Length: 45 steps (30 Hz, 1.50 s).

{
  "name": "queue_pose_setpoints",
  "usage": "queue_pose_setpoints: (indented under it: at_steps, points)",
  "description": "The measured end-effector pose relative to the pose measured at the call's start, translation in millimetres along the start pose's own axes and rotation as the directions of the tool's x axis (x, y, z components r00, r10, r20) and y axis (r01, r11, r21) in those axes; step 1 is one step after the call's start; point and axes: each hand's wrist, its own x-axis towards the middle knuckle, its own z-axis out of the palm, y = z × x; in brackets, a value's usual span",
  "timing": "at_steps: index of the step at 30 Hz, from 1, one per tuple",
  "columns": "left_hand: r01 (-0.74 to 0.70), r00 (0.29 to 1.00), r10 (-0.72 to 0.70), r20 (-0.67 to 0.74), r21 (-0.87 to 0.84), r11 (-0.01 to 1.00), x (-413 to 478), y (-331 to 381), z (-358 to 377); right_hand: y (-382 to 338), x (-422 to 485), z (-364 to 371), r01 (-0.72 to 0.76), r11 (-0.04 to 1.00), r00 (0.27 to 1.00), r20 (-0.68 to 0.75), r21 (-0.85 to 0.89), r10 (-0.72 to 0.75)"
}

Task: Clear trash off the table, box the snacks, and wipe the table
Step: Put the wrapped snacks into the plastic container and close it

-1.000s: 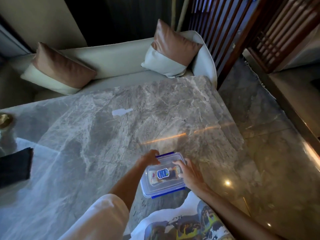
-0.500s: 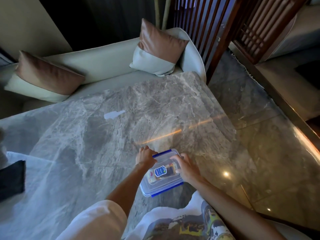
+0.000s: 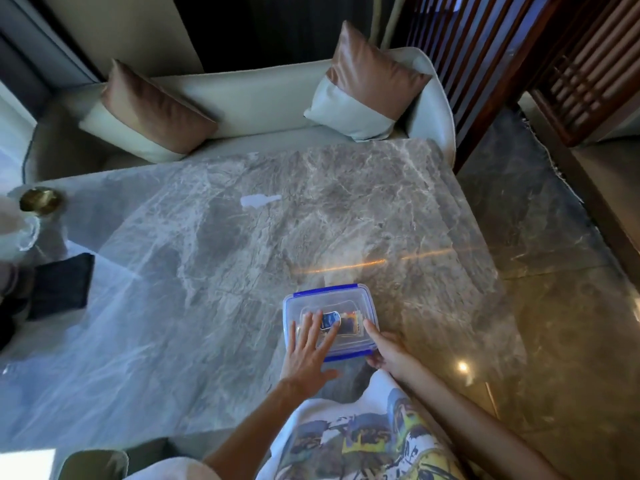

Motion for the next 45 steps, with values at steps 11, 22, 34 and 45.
queue_pose_setpoints:
  at_steps: [11,22,34,45]
  points:
    - [0.019,1.000,-0.018,-0.022,0.049,0.999,4.8,-3.2,3.3,-10.0,-9.1,-24.6,0.533,-0.345,0.603,0.633,-0.773,-0.485]
    - [-0.020,1.000,0.020,0.000,0.053,0.998,6.9,-4.8,3.1,-9.2,4.5,-27.1,0.616,-0.224,0.566,0.622,-0.755,-0.541]
    - [0.322,0.734,-0.512,0.446,-0.893,-0.315,-11.3,-4.3,-20.8,-36.4,8.9,-6.7,0.217,0.959,0.957,0.233,-0.184,-0.172]
    - [0.110,0.465,-0.806,0.367,-0.927,-0.358,-43.6,-66.3,-19.7,18.7,-35.8,125.6,-0.019,0.876,0.885,0.400,-0.481,0.239]
